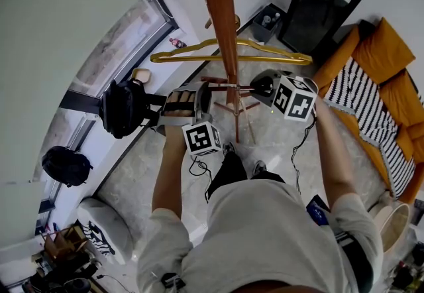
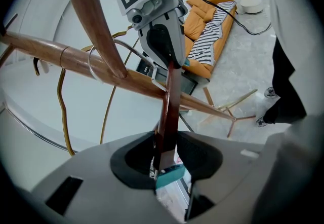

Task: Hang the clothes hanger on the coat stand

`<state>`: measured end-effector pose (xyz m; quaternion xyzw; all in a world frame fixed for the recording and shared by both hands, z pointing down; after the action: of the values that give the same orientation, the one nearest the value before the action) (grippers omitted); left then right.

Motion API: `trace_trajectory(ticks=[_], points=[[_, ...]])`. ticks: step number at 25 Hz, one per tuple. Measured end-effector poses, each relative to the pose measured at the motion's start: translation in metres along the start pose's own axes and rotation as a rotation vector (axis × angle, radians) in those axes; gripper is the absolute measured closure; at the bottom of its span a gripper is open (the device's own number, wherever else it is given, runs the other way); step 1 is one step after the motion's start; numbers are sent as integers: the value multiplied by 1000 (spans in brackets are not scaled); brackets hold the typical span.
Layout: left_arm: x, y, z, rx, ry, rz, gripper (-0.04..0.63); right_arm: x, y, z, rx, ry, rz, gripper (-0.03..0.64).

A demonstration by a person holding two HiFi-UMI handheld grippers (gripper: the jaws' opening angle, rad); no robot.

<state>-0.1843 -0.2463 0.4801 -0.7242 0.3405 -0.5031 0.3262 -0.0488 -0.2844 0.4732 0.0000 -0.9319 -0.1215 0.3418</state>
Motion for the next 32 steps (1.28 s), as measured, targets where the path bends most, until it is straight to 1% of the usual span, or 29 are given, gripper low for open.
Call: trace_trajectory(ticks=[3,8,18,21,25,29,32], points=[[1,-1,2,-2,8,4,457,0,-1,-2,3,-2,1,563],[3,-6,3,-15,19,15,457,1,-2,-7,-8,1,-33,554],[6,-13,7,-23,18,54,456,0,-1,-13,-41,-14,-141,528],[8,-16,6,-26,19,83,456,0,2,-14,-63,-29,-202,515],[9,-22,5,-35,15,106,451,0,4,-20,-81,-50,-301,476],[6,-27,7,-37,17,155,448,-5,6,-25,-102,-81,-402,476],[2,-26,6,-30,29,203,442,-13,6,-24,-100,-118,-450,476]])
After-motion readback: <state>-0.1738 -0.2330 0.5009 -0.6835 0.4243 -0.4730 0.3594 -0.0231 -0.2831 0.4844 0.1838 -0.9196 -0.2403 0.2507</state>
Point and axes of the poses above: the fingertips, and each gripper's own axes: x forward along the fingers, y to its left, z out of its top, the point moved 5 cm from there along -x, backward along the fingers, and after that the axes turned 11 degrees about -y, right-handed, at the moved point
